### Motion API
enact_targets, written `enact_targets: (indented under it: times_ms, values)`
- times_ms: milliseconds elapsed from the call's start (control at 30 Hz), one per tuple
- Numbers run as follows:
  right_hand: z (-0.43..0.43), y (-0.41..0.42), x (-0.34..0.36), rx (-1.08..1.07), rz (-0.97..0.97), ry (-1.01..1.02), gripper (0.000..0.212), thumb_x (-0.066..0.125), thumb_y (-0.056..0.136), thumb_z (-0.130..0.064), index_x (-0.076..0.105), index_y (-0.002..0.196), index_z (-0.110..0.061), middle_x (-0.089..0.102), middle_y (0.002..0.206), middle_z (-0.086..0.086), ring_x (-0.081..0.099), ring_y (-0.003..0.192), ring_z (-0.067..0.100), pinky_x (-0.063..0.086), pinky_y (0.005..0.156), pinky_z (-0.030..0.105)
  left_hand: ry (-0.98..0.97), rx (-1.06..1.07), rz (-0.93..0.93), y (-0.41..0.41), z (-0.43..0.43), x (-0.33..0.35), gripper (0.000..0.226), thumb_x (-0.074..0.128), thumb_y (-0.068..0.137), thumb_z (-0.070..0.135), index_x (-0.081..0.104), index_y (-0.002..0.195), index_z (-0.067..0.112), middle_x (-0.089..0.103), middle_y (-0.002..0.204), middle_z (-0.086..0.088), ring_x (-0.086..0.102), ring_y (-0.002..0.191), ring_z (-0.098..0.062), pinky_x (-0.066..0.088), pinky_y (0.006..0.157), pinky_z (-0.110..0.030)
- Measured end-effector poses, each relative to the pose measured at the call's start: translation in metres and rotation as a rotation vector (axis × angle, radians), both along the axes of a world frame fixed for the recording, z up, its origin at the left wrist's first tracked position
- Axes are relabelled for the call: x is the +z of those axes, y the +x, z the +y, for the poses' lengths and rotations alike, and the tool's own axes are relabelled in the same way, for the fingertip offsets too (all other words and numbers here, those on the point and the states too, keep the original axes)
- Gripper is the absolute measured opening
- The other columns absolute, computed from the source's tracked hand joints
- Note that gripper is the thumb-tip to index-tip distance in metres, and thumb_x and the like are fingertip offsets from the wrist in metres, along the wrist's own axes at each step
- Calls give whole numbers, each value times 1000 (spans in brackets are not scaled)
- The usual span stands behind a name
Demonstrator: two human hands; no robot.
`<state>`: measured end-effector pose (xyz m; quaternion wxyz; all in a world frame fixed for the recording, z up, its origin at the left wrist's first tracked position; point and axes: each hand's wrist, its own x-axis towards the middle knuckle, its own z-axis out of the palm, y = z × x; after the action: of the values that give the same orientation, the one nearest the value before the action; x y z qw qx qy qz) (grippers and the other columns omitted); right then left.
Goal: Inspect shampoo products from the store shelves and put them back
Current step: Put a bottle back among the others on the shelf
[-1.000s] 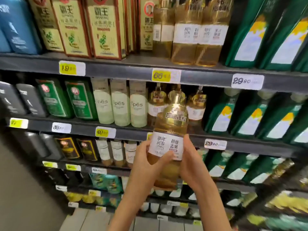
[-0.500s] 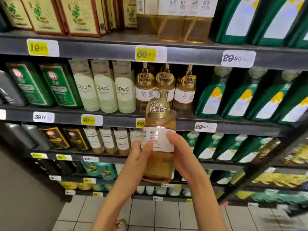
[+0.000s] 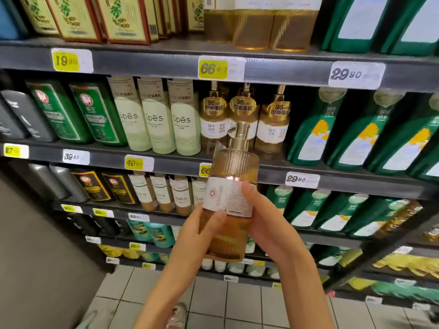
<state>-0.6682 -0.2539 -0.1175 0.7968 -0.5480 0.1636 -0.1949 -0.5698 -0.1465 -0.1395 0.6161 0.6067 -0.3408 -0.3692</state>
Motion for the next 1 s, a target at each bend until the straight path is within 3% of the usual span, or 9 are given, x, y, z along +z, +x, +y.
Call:
enact_targets:
  times_ms: [200,267,333,400,467,567,733,833,1000]
  values:
    - [-3,-9,-10,-69,-17,2,41,54,78,-43,64,114,-27,70,115,0,65,108,18,55,86,29,109,-51,274,1,-15,4,30,59,70,34,60,97,22,75,82,5,70,77,-7,56,66,-24]
    - [-2,-8,-14,-79,-41,40,46,52,79,-37,58,121,-20,69,116,4,65,108,21,55,87,31,153,-69,221,8,-12,-1,30,44,90,8,54,118,4,65,115,-18,61,110,-27,49,93,-34]
    - [2,-5,-14,-107,-57,18,47,52,79,-33,57,122,-15,69,116,7,65,107,21,54,90,34,134,58,120,12,-1,-6,48,30,100,31,46,124,-8,44,135,-31,42,128,-37,36,101,-33]
    - [4,-1,-15,-170,-4,-84,49,55,79,-34,55,124,-15,69,115,5,65,107,20,53,93,36,187,86,-69,9,-2,-2,83,37,65,83,51,104,11,51,128,-24,54,118,-13,44,87,-21]
    - [5,5,-18,-214,58,-157,51,58,77,-38,53,124,-19,68,116,2,64,108,17,51,94,36,237,162,-170,-5,-7,9,72,46,46,80,43,98,30,62,105,3,58,83,17,44,60,-3]
    - [7,11,-22,-183,109,-132,48,58,80,-36,52,125,-20,67,117,1,64,109,15,49,98,37,189,196,-283,-11,-1,-6,70,53,42,75,40,100,37,60,87,19,52,73,25,38,52,2]
    - [-7,11,-16,-75,189,-70,32,45,97,-31,60,122,-19,67,119,5,60,115,23,43,104,44,-12,-16,256,9,6,-8,81,72,52,70,55,119,28,67,114,-5,66,100,-12,56,79,-32]
    - [-2,8,-20,48,82,45,36,59,83,-55,70,109,-32,64,122,9,47,124,40,32,107,57,-79,-192,648,12,10,-14,88,79,52,62,58,123,14,64,112,-25,66,90,-39,55,68,-43]
    - [0,12,-16,-55,77,109,47,64,77,-45,58,118,-22,71,111,1,66,106,19,54,91,35,115,-68,438,22,-5,-6,62,36,90,59,45,135,16,55,132,-15,52,122,-33,42,99,-45]
